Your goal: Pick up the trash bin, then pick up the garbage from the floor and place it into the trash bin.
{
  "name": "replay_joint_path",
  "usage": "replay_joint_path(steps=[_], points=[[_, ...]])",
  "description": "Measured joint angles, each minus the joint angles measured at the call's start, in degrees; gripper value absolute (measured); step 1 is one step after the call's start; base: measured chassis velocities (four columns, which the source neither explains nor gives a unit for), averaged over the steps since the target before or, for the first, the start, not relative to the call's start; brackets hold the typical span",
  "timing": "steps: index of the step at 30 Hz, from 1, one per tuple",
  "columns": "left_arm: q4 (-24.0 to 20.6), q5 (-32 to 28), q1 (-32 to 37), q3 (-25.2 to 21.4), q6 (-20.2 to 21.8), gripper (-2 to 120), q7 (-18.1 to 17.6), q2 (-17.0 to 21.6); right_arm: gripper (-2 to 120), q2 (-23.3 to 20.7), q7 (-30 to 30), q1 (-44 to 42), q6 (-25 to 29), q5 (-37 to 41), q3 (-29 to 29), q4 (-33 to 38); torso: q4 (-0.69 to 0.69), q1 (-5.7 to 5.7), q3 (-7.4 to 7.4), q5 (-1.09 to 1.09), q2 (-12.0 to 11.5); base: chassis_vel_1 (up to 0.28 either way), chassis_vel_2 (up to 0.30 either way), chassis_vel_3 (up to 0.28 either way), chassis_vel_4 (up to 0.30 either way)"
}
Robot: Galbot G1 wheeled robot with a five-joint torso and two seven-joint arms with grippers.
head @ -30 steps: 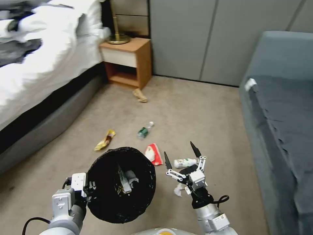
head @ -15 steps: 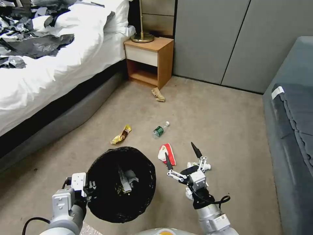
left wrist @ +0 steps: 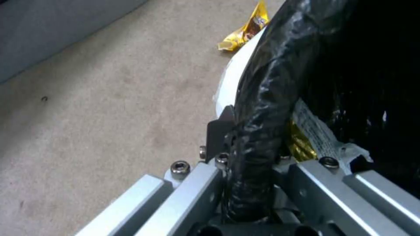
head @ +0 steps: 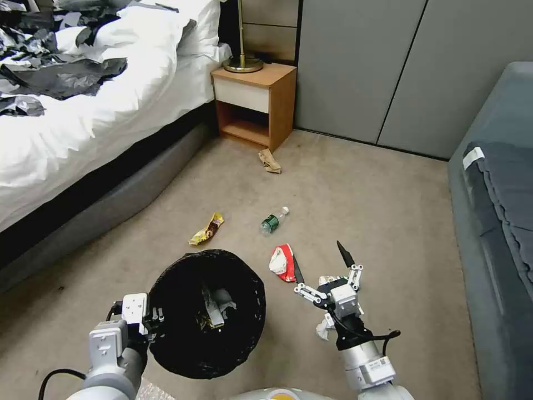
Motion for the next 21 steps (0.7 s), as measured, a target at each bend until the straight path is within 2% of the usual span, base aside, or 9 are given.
replay_joint_path(steps=[2, 4, 5, 8, 9, 12, 13, 16, 21], points=[[0.01, 0.00, 0.00, 0.00, 0.00, 0, 0.01, 0.02, 100, -0.13, 0.90, -0.21, -1.62, 0.10, -0.20, 0.54, 0.00, 0.00, 0.00, 0.00, 0.00, 0.000, 0.000, 0.000, 0.000], [0.00, -0.02, 0.00, -0.02, -0.01, 0, 0.05, 0.07, 100, -0.88, 2.68, -0.89, -6.92, 2.34, -0.90, 2.56, 0.00, 0.00, 0.00, 0.00, 0.00, 0.000, 0.000, 0.000, 0.000], [0.00, -0.02, 0.00, -0.02, -0.01, 0, 0.05, 0.07, 100, -0.88, 2.68, -0.89, -6.92, 2.34, -0.90, 2.56, 0.00, 0.00, 0.00, 0.00, 0.00, 0.000, 0.000, 0.000, 0.000], [0.01, -0.04, 0.02, -0.05, -0.01, 0, 0.07, 0.12, 100, -3.03, 6.56, -1.66, -19.48, 8.32, -1.56, 6.73, 0.00, 0.00, 0.00, 0.00, 0.00, 0.000, 0.000, 0.000, 0.000], [0.01, -0.04, 0.02, -0.05, -0.01, 0, 0.07, 0.12, 100, -3.03, 6.56, -1.66, -19.48, 8.32, -1.56, 6.73, 0.00, 0.00, 0.00, 0.00, 0.00, 0.000, 0.000, 0.000, 0.000], [0.01, -0.05, 0.09, -0.04, -0.06, 0, 0.14, -0.04, 100, -5.29, 9.27, -2.19, -30.68, 13.53, -1.01, 9.51, 0.00, 0.00, 0.00, 0.00, 0.00, 0.000, 0.000, 0.000, 0.000], [0.01, -0.05, 0.09, -0.04, -0.06, 0, 0.14, -0.04, 100, -5.29, 9.27, -2.19, -30.68, 13.53, -1.01, 9.51, 0.00, 0.00, 0.00, 0.00, 0.00, 0.000, 0.000, 0.000, 0.000], [0.03, -0.04, 0.09, 0.03, -0.10, 0, 0.20, -0.15, 100, -6.97, 11.24, -2.25, -37.08, 17.99, -0.43, 9.77, 0.00, 0.00, 0.00, 0.01, 0.00, 0.000, 0.000, 0.000, 0.000], [0.14, -0.03, 0.09, 0.04, -0.12, 0, 0.22, -0.12, 100, -8.35, 11.86, -1.88, -41.63, 24.23, -0.38, 8.50, 0.00, 0.00, 0.00, 0.01, 0.00, 0.000, 0.000, 0.000, 0.000]])
